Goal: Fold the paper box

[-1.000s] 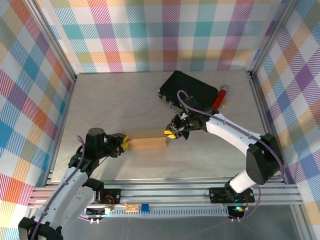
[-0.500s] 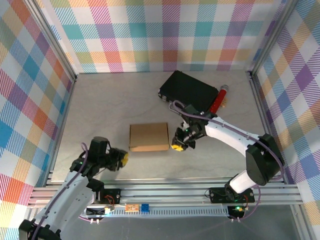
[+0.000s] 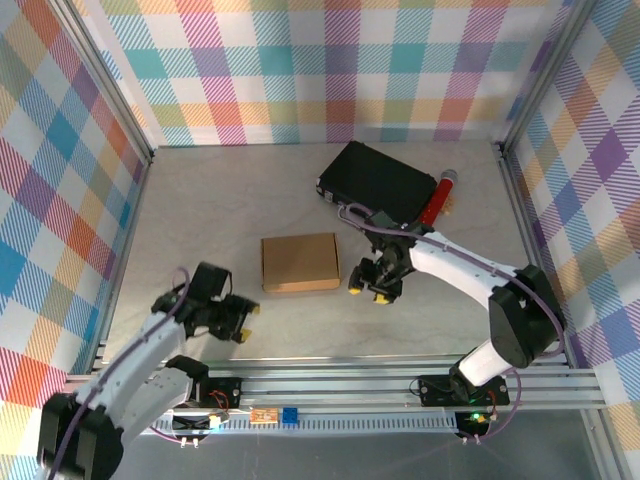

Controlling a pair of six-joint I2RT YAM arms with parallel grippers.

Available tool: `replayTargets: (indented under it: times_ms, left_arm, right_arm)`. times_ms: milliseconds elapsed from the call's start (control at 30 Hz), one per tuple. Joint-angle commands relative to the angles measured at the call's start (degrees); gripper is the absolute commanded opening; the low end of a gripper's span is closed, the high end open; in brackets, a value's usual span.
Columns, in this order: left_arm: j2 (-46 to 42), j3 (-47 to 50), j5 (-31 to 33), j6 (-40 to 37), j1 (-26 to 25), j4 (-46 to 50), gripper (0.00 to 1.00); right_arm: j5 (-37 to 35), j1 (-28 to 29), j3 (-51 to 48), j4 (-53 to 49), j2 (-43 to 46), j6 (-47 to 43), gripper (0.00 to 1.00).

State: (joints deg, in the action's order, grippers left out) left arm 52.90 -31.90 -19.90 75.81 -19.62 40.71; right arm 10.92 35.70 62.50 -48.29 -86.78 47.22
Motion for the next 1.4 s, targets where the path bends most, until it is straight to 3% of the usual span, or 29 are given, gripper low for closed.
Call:
replayTargets:
  times_ms: [0, 67, 167, 267, 433, 500, 600, 667, 767, 1000, 1200, 1367]
  left_arm:
    - [9.36, -13.29, 2.73, -12.97, 2.26, 1.22, 0.75]
    - [14.25, -22.95, 6.31, -20.3, 3.95, 5.35, 1.0]
    - [15.47, -33.12, 15.21, -28.36, 5.52, 8.8, 1.0]
    - [12.36, -36.26, 29.16, -30.17, 5.64, 10.21, 1.0]
    - [5.26, -27.74, 51.93, -26.74, 5.64, 9.01, 1.0]
    - [3.15, -23.15, 54.85, -31.48, 5.64, 5.26, 1.0]
    - [0.07, -14.73, 53.39, -48.18, 5.64, -5.14, 1.0]
    - [-0.67, -9.97, 55.13, -52.51, 5.72, -7.33, 1.0]
    - [-0.61, -2.6, 50.67, -61.77, 5.73, -15.1, 1.0]
    - [6.54, 4.4, 47.36, -67.02, 8.42, -28.37, 1.0]
    - [16.82, 3.77, 36.87, -70.9, 15.4, -43.28, 1.0]
    - [23.59, 1.41, 31.05, -73.68, 19.51, -51.86, 1.0]
  right_arm:
    - [-10.44, -4.24, 4.58, -2.78, 8.15, -5.88, 0.99]
    - [-16.61, -6.47, 6.06, -2.33, 13.47, -9.32, 0.99]
    - [-29.39, -8.01, 8.5, -3.51, 18.83, -12.21, 0.99]
    - [-45.41, -8.11, 7.8, -4.48, 23.12, -10.18, 0.99]
    - [-53.93, -8.32, -11.42, 18.42, 36.86, -23.83, 0.99]
    - [-56.1, -8.28, -18.6, 26.04, 41.19, -28.57, 0.99]
    - [-56.65, -8.28, -25.08, 30.68, 42.87, -36.44, 0.99]
    - [-54.85, -8.48, -27.83, 32.29, 41.15, -40.1, 0.99]
    - [-46.03, -10.05, -32.58, 40.17, 37.39, -42.56, 0.99]
    - [-36.72, -18.1, -37.72, 60.38, 21.55, -44.96, 0.99]
    - [-26.11, -24.08, -35.64, 75.78, 8.9, -45.9, 0.99]
    - [-22.7, -26.43, -30.62, 75.38, 2.87, -50.08, 0.99]
